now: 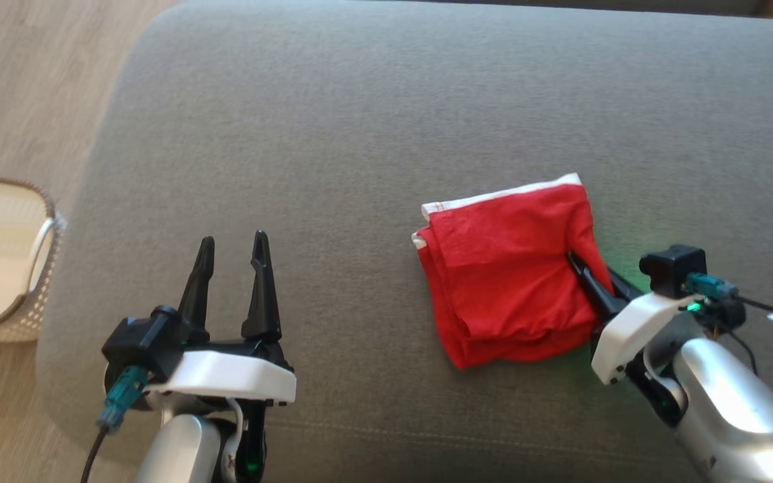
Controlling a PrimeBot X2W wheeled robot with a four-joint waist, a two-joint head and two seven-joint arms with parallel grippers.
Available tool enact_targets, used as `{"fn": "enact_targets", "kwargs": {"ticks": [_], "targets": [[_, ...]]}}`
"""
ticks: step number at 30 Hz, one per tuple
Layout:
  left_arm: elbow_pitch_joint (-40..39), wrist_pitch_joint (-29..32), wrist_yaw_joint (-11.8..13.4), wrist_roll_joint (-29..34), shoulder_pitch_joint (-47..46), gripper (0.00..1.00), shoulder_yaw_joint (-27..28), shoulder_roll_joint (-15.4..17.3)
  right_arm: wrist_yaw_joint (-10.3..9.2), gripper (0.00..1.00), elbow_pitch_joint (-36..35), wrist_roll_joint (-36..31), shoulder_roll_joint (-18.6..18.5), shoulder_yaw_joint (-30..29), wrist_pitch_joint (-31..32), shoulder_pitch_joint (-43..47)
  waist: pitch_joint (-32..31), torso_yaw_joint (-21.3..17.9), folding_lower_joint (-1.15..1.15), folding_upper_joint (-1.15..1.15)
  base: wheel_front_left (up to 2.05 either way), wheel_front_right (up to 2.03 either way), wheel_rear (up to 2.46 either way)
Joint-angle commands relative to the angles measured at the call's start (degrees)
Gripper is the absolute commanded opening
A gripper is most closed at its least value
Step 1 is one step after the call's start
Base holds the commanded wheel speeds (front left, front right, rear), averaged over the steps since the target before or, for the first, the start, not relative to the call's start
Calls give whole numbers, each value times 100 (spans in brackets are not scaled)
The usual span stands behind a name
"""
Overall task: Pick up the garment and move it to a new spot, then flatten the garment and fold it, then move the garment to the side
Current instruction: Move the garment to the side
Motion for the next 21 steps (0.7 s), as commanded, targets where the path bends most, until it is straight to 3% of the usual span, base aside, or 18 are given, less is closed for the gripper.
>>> {"fn": "enact_targets", "kwargs": {"ticks": [1, 10, 21], "targets": [[-189, -45, -30, 12, -72, 100, 198, 33, -1, 0, -123, -250, -112, 63, -137, -187, -61, -149, 0, 0, 0, 0, 0], [-266, -45, -163, 147, -161, 100, 89, 33, -1, 0, -377, -1068, -445, 70, -159, -561, 14, -860, 0, 0, 0, 0, 0], [-238, -45, -542, 682, -1156, 100, -357, 33, -1, 0, -821, -1194, -1401, 441, 168, -1887, 1086, -2091, 0, 0, 0, 0, 0]]}}
